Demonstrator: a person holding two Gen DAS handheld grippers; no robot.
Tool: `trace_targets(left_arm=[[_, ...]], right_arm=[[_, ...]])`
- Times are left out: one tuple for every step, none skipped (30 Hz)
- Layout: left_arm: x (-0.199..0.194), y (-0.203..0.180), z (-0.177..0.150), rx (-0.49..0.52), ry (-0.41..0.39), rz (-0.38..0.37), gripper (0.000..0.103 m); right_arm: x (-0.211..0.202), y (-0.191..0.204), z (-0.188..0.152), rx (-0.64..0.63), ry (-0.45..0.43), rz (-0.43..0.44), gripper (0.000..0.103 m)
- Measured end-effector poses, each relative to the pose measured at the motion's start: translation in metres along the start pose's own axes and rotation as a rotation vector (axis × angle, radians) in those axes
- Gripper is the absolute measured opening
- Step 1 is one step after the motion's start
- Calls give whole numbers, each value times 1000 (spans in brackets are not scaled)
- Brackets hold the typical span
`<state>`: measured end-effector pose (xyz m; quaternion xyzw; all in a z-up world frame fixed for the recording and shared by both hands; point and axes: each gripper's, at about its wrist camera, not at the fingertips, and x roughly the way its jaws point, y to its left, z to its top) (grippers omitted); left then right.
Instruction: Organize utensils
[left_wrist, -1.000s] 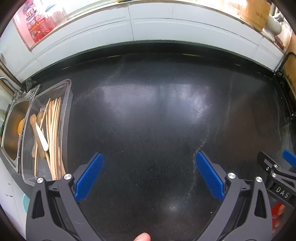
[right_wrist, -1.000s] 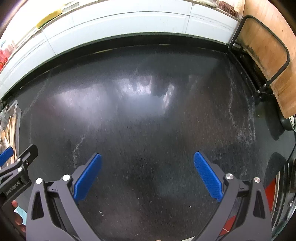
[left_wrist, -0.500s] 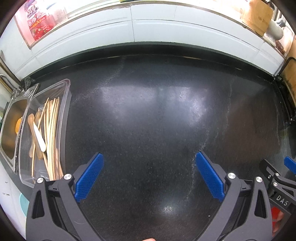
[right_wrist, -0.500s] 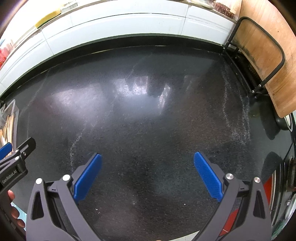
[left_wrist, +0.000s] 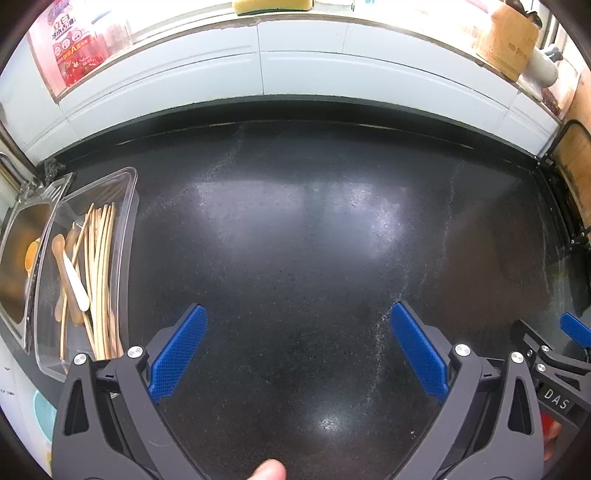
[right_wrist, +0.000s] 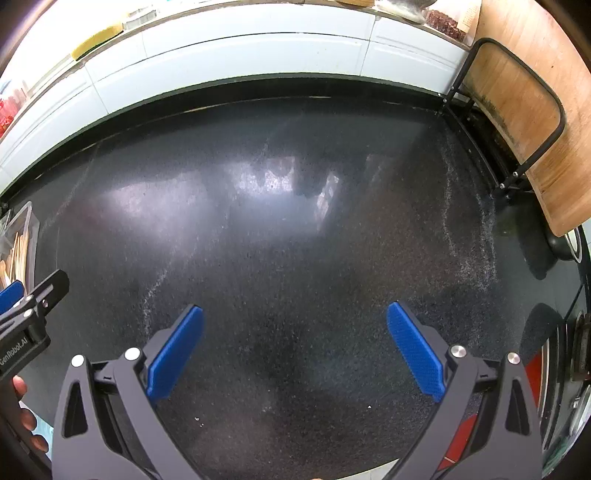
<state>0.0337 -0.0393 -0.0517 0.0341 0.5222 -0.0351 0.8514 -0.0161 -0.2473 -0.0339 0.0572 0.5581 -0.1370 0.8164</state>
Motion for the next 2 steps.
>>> trace_targets(left_arm=[[0, 0, 0, 1, 0, 2, 97], [0, 0, 0, 2, 1, 4, 97]], right_arm=[[0, 1, 0, 0, -1, 0, 96], [-1, 1, 0, 0, -2, 2, 96]])
